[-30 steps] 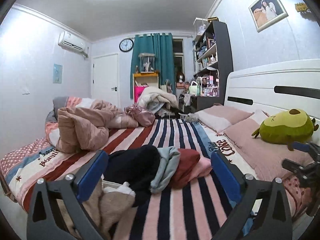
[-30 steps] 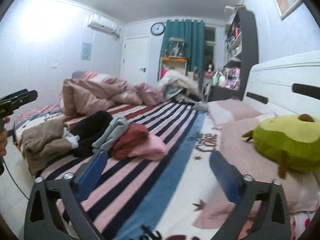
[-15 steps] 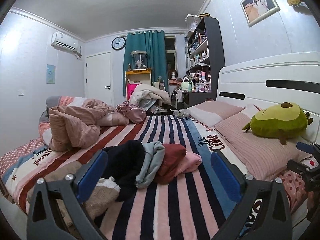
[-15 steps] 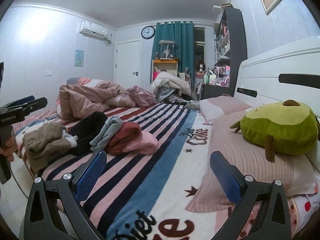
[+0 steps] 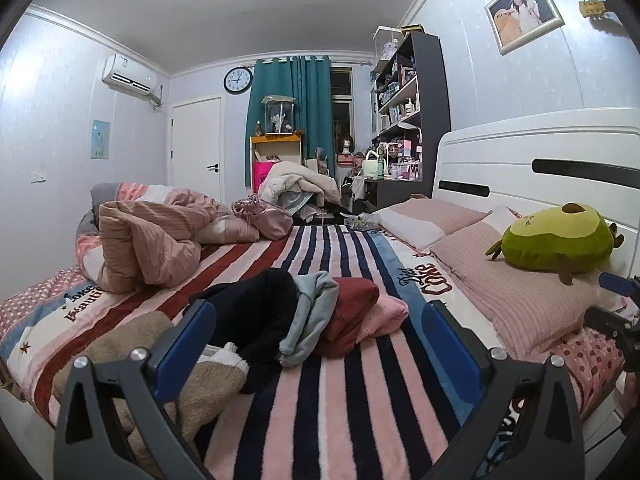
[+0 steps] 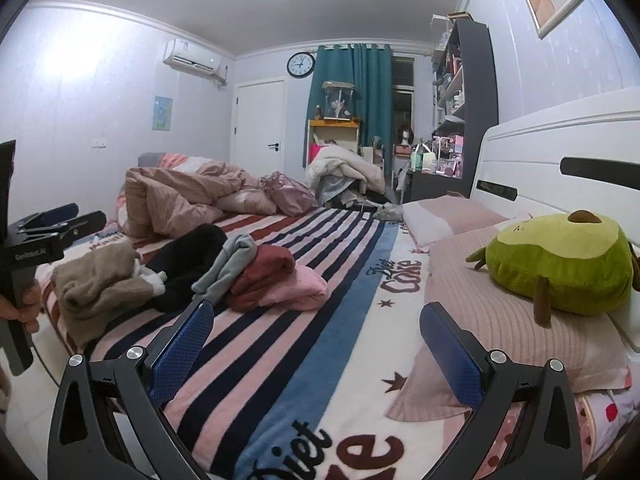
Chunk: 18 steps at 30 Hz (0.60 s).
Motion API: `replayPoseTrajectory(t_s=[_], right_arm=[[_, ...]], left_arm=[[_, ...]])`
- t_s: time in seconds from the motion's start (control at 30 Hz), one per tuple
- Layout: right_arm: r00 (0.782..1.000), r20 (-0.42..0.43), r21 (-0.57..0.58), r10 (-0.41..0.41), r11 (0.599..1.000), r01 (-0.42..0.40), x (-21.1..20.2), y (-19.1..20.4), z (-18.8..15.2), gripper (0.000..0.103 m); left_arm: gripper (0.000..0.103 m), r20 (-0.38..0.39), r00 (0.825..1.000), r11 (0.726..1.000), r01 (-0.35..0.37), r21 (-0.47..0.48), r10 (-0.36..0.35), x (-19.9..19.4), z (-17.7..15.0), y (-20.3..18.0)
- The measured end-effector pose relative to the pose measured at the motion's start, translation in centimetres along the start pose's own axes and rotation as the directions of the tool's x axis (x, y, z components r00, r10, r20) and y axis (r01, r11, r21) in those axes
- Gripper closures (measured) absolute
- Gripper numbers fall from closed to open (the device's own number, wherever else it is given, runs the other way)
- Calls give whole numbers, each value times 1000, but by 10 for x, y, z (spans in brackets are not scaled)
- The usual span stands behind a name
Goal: Fold small clothes
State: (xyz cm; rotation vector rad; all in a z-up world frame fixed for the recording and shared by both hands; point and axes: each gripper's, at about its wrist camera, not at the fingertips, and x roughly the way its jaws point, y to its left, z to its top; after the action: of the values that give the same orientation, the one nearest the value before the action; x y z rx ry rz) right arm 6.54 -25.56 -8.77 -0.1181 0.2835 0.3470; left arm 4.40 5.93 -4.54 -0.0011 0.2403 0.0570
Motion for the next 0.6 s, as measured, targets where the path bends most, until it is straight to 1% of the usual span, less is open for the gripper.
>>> replayPoseTrajectory(t_s=[0.13, 0.33, 0.6], right_arm=[[1000, -4, 0, 2, 1000, -2, -1, 5, 3, 0], [1000, 0, 3, 14, 1000, -14, 0, 6, 4, 0], [999, 1, 11, 36, 999, -36, 5, 2, 4, 0]], left_arm=[[1, 2, 1000, 1000, 0, -8, 0, -1, 1, 9], [1, 6, 1000, 1000, -14, 6, 14, -3, 4, 10], [1, 22, 1000, 1000, -16, 14, 15, -5, 5, -5]])
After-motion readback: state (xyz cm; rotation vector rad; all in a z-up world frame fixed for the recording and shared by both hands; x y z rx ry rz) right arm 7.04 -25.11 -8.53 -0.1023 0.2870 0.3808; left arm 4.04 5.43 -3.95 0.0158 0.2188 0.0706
